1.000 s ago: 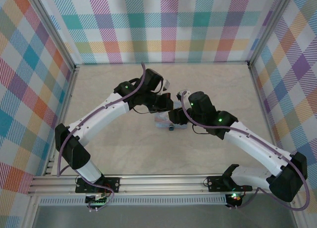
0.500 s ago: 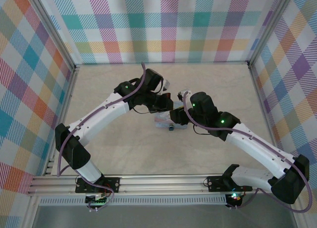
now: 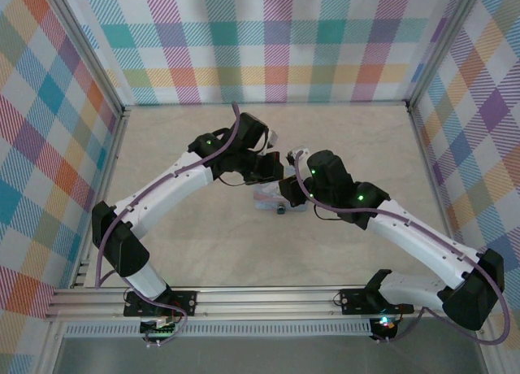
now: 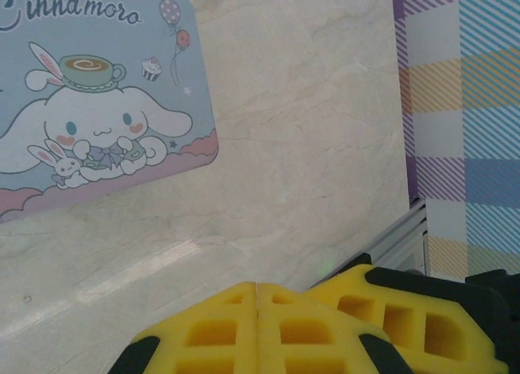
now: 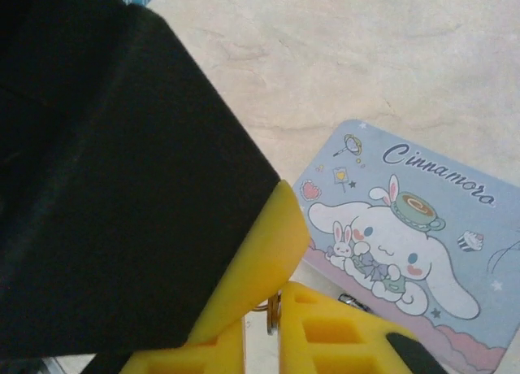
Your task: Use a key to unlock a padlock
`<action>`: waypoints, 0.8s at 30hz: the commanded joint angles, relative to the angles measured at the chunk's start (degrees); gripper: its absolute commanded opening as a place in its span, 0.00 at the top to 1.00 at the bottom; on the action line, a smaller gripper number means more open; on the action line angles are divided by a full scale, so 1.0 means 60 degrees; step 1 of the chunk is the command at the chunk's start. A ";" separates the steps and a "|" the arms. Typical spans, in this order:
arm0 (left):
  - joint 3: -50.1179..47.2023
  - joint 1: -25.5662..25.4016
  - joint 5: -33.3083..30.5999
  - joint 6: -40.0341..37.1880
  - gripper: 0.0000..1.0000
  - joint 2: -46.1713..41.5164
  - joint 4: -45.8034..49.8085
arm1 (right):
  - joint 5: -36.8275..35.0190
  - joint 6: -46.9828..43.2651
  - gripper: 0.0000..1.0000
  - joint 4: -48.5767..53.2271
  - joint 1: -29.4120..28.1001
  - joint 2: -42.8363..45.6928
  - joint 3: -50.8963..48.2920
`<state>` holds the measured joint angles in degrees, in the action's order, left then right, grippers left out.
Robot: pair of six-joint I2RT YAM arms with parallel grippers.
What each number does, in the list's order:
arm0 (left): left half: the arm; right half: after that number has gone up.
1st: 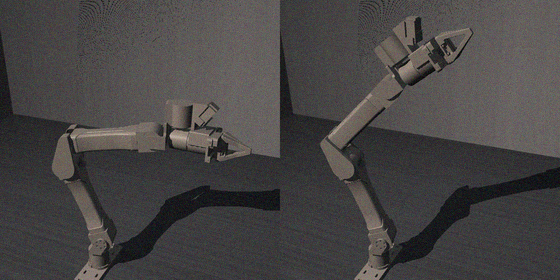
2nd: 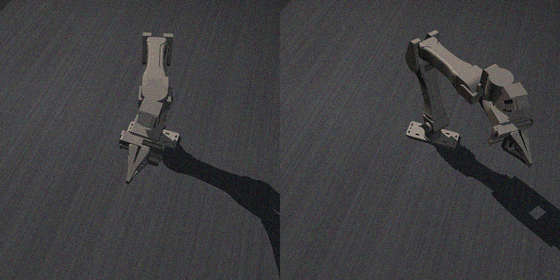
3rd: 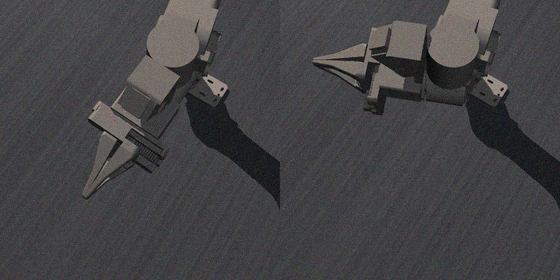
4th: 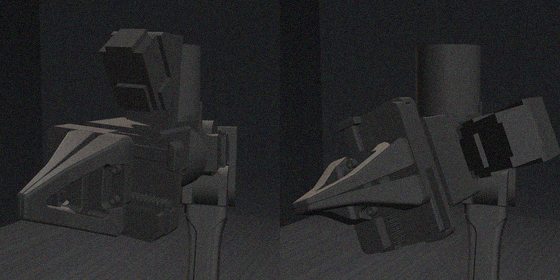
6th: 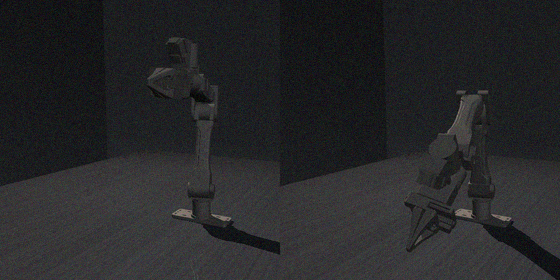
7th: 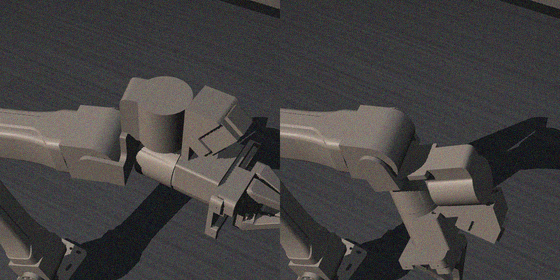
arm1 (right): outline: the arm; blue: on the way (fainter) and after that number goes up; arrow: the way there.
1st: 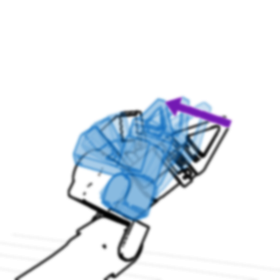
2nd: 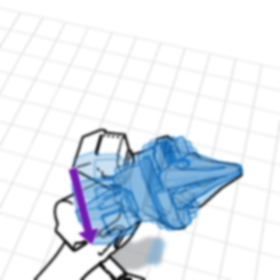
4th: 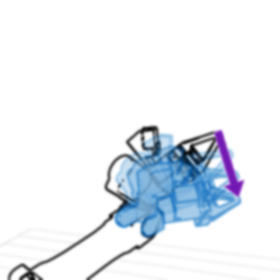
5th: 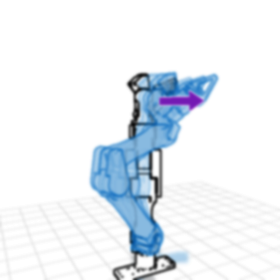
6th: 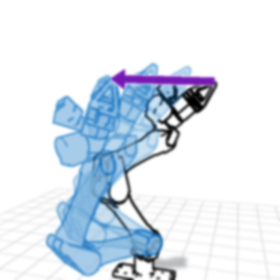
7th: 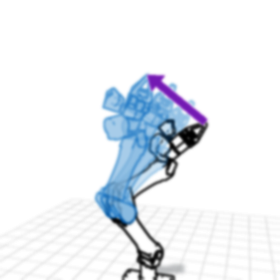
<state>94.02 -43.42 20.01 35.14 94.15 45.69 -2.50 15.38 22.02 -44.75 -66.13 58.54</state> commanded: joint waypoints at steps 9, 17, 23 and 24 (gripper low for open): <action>0.0077 -0.0183 0.0778 0.0077 1.00 -0.0391 -0.0013 | -0.0208 -0.0175 0.96 -0.0596 0.0032 -0.0210 0.0011; 0.0019 -0.0145 0.0284 0.0046 0.69 -0.0701 -0.0071 | 0.0268 -0.0152 1.00 -0.0910 0.0032 0.0206 -0.0382; -0.0491 0.0064 -0.0338 0.0157 0.50 -0.1369 -0.0615 | 0.0554 -0.0088 1.00 -0.1033 0.0036 0.0793 -0.0869; -0.0663 0.0120 -0.0438 0.0184 0.48 -0.1542 -0.0775 | 0.0601 -0.0087 1.00 -0.1033 0.0032 0.0926 -0.0930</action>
<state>91.98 -43.27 18.87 35.81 88.33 43.46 -0.54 14.92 18.17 -44.71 -63.11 53.89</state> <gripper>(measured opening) 0.511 0.059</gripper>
